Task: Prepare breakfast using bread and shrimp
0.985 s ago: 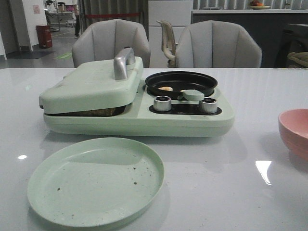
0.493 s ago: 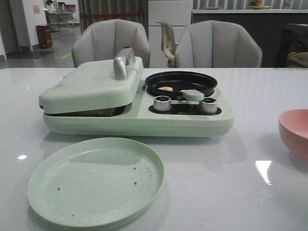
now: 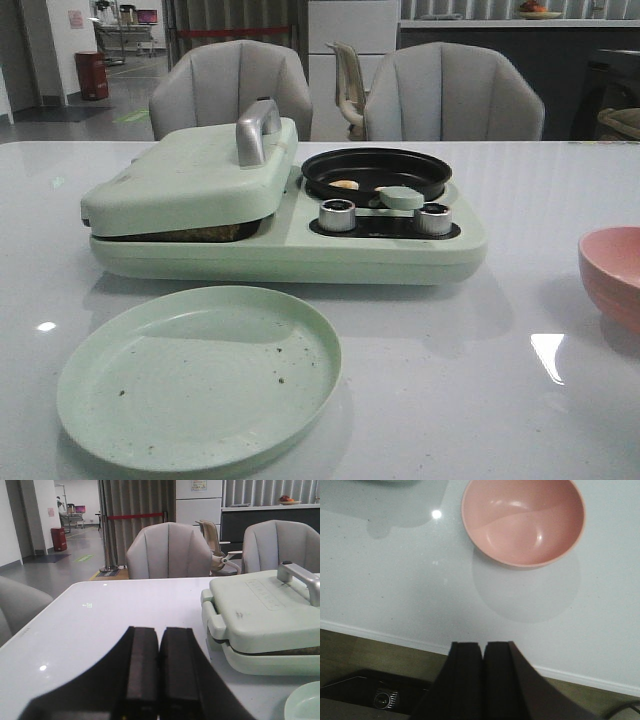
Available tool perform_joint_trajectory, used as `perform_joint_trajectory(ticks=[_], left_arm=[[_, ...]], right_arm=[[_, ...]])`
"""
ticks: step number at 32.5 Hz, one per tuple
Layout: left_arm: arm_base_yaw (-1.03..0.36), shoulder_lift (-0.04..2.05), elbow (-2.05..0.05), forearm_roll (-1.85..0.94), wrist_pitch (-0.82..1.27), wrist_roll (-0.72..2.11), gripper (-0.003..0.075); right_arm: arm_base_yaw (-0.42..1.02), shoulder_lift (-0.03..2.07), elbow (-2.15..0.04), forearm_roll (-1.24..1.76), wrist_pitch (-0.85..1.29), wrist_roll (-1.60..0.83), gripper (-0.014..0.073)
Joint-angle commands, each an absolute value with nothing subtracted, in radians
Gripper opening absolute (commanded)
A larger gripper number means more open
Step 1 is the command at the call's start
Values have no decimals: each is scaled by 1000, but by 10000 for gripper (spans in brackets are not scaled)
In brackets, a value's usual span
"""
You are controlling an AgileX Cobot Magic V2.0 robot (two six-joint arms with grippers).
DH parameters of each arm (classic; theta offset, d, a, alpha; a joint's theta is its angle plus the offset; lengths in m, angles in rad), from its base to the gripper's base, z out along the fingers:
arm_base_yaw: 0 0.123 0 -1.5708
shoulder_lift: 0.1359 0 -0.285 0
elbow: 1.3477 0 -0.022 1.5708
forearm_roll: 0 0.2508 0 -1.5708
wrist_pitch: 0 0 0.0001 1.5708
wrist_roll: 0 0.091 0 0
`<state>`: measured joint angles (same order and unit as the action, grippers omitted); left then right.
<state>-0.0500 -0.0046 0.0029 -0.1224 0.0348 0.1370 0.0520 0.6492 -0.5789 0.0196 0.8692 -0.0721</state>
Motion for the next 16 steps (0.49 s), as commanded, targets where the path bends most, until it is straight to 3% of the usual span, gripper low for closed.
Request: perform_joint_trajectory(ticks=[1,11,16], left_arm=[[-57,-26,9,-131,-61,126,101],[-57,-26,9,-131,-61,126,101],[-57,-26,9,-131,-61,126,101]], right_arm=[[53,650,-604,24,814,-74,45],[36,563,-590,20,811,-76,45],[-4,448,-536,16,694,-75,45]])
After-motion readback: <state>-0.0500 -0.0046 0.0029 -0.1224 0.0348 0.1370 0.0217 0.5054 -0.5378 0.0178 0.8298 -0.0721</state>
